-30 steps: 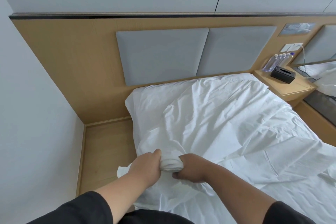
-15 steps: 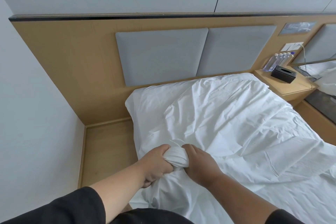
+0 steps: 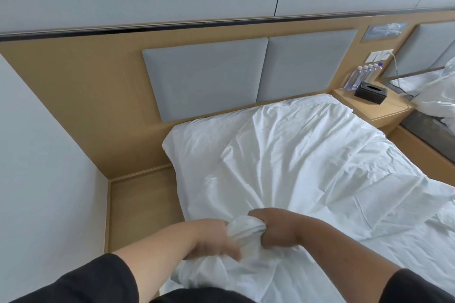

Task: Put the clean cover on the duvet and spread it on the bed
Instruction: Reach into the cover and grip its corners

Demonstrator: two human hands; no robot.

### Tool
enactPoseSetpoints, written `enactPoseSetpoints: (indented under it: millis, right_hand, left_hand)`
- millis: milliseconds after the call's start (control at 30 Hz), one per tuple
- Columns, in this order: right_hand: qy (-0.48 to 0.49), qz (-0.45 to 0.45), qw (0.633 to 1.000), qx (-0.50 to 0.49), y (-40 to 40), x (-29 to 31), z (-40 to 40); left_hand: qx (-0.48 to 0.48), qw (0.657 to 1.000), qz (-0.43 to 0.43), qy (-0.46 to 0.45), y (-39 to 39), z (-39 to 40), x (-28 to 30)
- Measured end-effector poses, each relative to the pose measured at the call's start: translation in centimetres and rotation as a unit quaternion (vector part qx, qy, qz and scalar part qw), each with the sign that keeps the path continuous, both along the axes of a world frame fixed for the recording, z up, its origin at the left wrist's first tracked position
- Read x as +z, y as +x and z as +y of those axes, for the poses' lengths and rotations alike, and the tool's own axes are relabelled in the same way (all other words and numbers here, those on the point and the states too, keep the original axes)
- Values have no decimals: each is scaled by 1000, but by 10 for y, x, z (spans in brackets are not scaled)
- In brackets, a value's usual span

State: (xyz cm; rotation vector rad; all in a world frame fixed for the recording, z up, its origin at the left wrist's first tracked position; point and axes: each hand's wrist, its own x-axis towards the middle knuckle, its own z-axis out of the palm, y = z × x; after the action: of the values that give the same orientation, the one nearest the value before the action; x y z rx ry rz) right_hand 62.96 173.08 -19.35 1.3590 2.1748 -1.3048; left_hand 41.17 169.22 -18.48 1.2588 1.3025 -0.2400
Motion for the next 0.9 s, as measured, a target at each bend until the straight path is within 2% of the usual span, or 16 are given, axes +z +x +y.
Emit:
enactPoseSetpoints:
  millis: [67,167,233,300,333,433,533,600,667,700,733,800,900]
  right_hand:
    - [-103,-28,994,4,0,4,3]
    - [-222,-23,974,-24,-1,7,8]
    - [-256,4,966,-33,-4,7,10]
    - [-248,34,967,-39,-8,4,11]
    - [-210,38,976,-39,-11,2,11]
    - [-7,-3,1000,-1,-24,-4,12]
    - [155,10,988,-4,-39,-9,12]
    - [303,14,953,-27,-46,-13,10]
    - [434,18,894,-112,-55,-15,2]
    - [468,27,869,-159,-59,-15,-5]
    - [476,45,855,-198,-62,-16,-13]
    - [420,97,855,-289,-66,-17,-30]
    - [345,156,829,-412,-56,-19,-56]
  left_hand:
    - [-95,990,86,60,12,-4,-8]
    - [-117,975,143,121,18,-9,-23]
    - [-116,965,167,166,11,-11,-27]
    - [-94,962,164,196,2,-11,-28]
    - [-76,964,154,203,-3,-11,-28]
    - [24,976,99,192,-20,-9,-28]
    - [138,976,15,167,-32,-8,-22]
    - [194,964,-42,175,-36,-8,-17]
    - [243,948,-90,185,-38,-9,-12]
    - [265,940,-113,184,-39,-9,-10]
    - [278,935,-128,178,-40,-8,-9]
    - [276,936,-140,165,-40,-8,-9]
    - [278,937,-145,151,-36,-7,-11]
